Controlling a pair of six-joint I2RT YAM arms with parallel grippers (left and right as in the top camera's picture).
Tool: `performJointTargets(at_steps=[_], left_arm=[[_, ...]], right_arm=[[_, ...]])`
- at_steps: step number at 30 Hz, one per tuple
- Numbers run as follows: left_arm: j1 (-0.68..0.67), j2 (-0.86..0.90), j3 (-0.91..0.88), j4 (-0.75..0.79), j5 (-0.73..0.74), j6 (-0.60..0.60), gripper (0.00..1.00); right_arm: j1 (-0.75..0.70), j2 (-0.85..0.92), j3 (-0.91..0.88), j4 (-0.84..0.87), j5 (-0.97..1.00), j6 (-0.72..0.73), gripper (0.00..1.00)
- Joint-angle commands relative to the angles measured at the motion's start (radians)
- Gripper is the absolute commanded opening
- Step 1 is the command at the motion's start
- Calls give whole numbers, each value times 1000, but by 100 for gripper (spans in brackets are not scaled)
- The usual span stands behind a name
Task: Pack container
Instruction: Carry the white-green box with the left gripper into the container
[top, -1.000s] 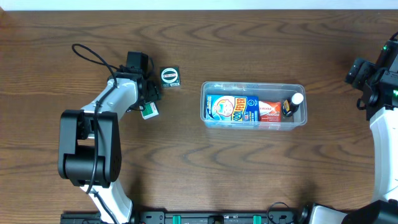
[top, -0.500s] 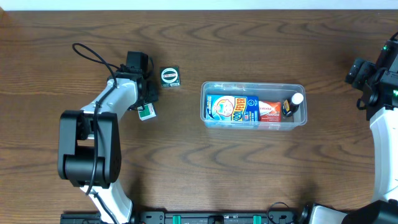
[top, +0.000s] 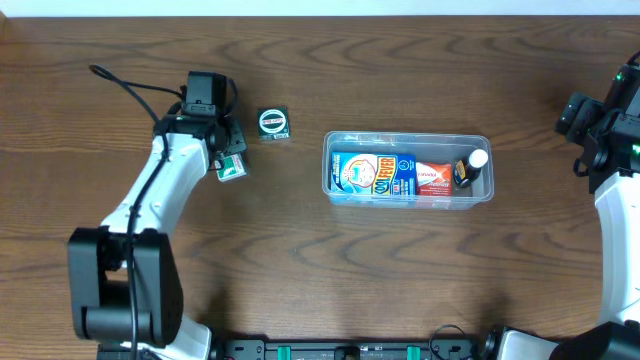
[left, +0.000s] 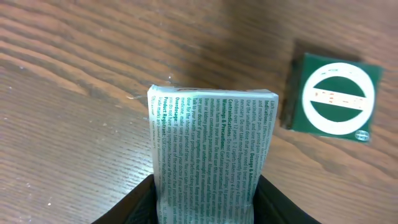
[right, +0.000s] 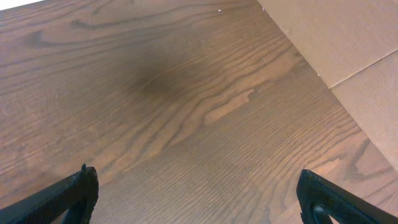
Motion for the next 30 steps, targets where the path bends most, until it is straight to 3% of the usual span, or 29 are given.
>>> performJointTargets(at_steps=[1, 9, 14, 23, 30], left_arm=[[-15, -84, 15, -5, 37, 37, 46], [-175, -299, 92, 7, 77, 230, 46], [-341, -366, 109, 115, 77, 320, 46], [-629, -277, 109, 295, 77, 473, 47], [-728, -120, 109, 362, 77, 597, 47]], right_arm=[[-6, -13, 15, -2, 9, -13, 99], [-6, -13, 15, -2, 9, -13, 99], [-6, -13, 15, -2, 9, -13, 99], [-6, -13, 15, -1, 9, -13, 99], [-6, -13, 15, -2, 9, -13, 99]])
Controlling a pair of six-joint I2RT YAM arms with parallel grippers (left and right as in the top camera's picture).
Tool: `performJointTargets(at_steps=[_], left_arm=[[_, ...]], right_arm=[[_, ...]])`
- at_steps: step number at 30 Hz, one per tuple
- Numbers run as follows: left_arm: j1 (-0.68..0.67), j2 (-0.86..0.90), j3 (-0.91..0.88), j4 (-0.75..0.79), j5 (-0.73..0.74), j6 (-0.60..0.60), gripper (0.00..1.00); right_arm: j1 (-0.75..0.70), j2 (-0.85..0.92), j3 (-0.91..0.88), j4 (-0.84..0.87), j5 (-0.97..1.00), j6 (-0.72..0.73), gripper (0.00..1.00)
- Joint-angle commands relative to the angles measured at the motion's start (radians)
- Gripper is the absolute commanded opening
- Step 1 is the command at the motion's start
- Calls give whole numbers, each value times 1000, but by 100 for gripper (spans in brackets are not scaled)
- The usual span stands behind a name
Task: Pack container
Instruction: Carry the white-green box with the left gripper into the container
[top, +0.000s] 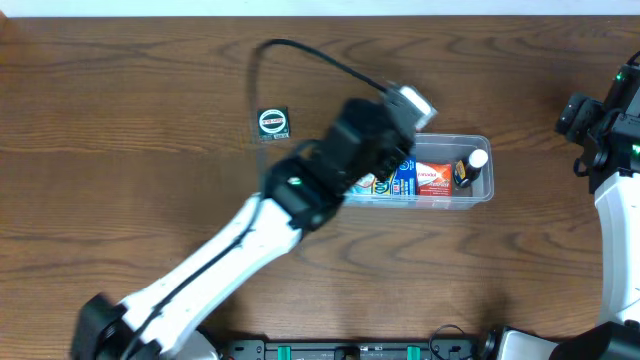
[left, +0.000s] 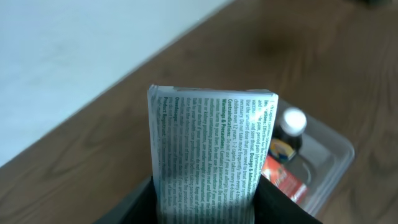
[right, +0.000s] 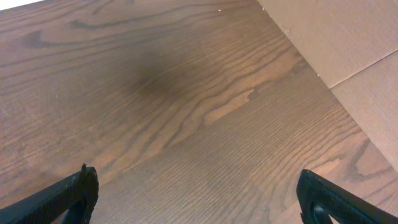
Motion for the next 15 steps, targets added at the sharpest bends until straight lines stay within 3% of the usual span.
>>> performJointTargets(at_steps=[1, 15], left_arm=[[-21, 64, 10, 10, -2, 113, 47], [-26, 189, 10, 29, -1, 195, 47]], right_arm=[[-6, -13, 15, -1, 9, -13, 99], [-5, -13, 15, -1, 9, -13, 99]])
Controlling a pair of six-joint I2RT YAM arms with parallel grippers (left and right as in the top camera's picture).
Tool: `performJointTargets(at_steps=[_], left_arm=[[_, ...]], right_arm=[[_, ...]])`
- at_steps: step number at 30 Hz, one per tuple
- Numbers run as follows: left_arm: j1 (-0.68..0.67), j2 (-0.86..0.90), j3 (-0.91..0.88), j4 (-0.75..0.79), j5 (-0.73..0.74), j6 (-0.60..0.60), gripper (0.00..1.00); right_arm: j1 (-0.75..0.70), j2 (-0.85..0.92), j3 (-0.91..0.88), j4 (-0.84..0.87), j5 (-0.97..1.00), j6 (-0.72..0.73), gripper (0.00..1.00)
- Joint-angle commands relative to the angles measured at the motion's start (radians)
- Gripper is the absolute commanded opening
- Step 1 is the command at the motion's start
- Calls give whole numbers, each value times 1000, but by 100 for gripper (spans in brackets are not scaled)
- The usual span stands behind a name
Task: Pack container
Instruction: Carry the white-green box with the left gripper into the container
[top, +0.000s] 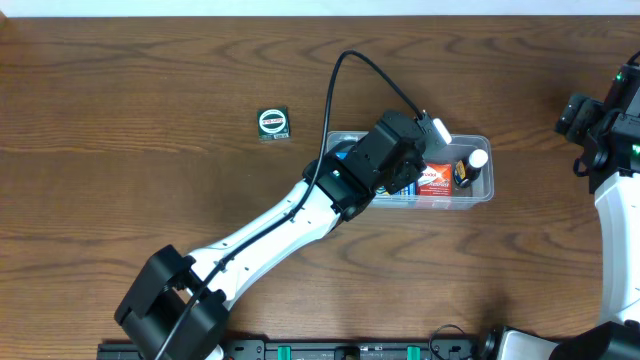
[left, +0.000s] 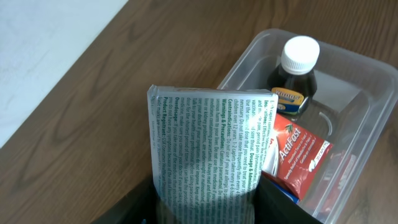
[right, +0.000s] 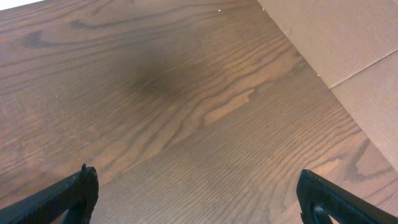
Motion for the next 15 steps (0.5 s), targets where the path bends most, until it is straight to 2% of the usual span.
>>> performJointTargets(at_steps=[1, 3, 8, 15], left_arm=[[1, 11, 10, 9, 0, 47, 47], [1, 11, 10, 9, 10, 74, 47], [1, 11, 9, 8, 178, 200, 47], [1, 22, 8, 8, 234, 267, 47]], right_arm=[[-5, -13, 15, -1, 9, -13, 99], [-5, -13, 15, -2, 9, -13, 99], [-6, -13, 15, -2, 9, -13, 99], [-6, -13, 15, -2, 9, -13, 99]])
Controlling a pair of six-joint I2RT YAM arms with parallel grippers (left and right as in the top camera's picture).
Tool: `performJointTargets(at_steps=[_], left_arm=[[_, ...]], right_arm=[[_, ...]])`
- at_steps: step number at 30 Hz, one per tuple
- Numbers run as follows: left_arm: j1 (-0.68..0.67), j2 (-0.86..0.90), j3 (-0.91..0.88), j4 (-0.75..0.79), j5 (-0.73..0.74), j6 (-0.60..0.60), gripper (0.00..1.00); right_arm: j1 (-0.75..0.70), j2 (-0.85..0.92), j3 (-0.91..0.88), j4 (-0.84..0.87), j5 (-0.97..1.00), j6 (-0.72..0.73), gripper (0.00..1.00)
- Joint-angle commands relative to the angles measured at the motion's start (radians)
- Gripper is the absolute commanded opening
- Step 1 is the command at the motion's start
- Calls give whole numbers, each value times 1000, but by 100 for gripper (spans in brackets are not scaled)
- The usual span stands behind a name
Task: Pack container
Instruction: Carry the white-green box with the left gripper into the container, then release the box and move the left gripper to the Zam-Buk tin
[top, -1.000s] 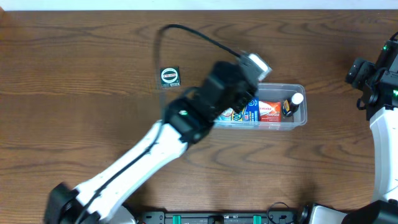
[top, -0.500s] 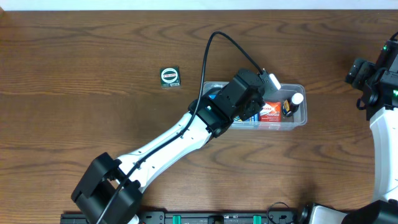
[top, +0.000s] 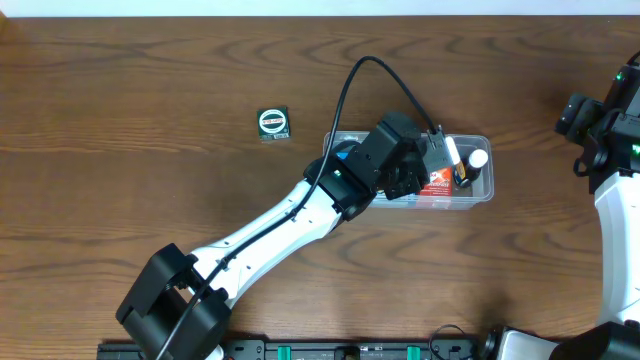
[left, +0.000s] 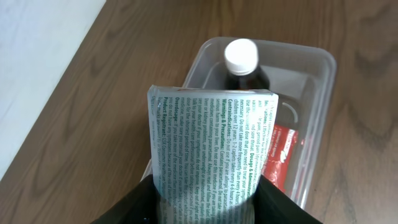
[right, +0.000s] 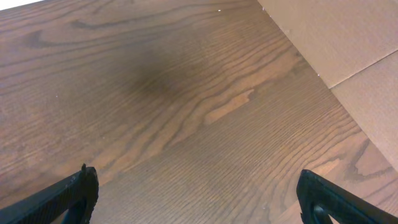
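A clear plastic container (top: 482, 145) sits right of the table's middle, holding a blue box, a red packet (left: 281, 160) and a dark bottle with a white cap (left: 240, 59). My left gripper (top: 430, 160) is shut on a white medicine box with green print (left: 211, 149), held over the container's right part, above the red packet and beside the bottle. A small green box with a white ring (top: 273, 124) lies on the table to the container's left. My right gripper (right: 199, 193) stays open over bare wood at the far right.
The left arm (top: 290, 215) stretches diagonally from the front left across the table, its black cable arching above the container. A cardboard sheet (right: 348, 43) lies beyond the table's right edge. A white wall runs along the far edge.
My left gripper has moved a little right with the white medicine box, from over the container's middle to over its right part by the bottle. The right gripper has not moved.
My left gripper first held the white medicine box at the table's left, near the small green box. A second later it was by the container's left end, then over its middle, and now over the right part. The right arm stayed still throughout.
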Motion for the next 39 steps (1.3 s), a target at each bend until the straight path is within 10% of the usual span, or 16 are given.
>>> performJointTargets(at_steps=[1, 5, 8, 22, 39], left_arm=[[1, 23, 8, 8, 87, 84, 47], [2, 61, 8, 19, 113, 178, 48], [2, 92, 8, 20, 109, 225, 66], [2, 91, 8, 53, 9, 239, 67], [282, -125, 8, -14, -332, -354, 74]], right_arm=[[-6, -13, 15, -1, 9, -13, 99], [-5, -13, 15, -2, 9, -13, 99], [-6, -13, 15, -1, 9, -13, 99], [-5, -13, 15, -1, 9, -13, 99], [-6, -13, 15, -2, 9, -13, 99]])
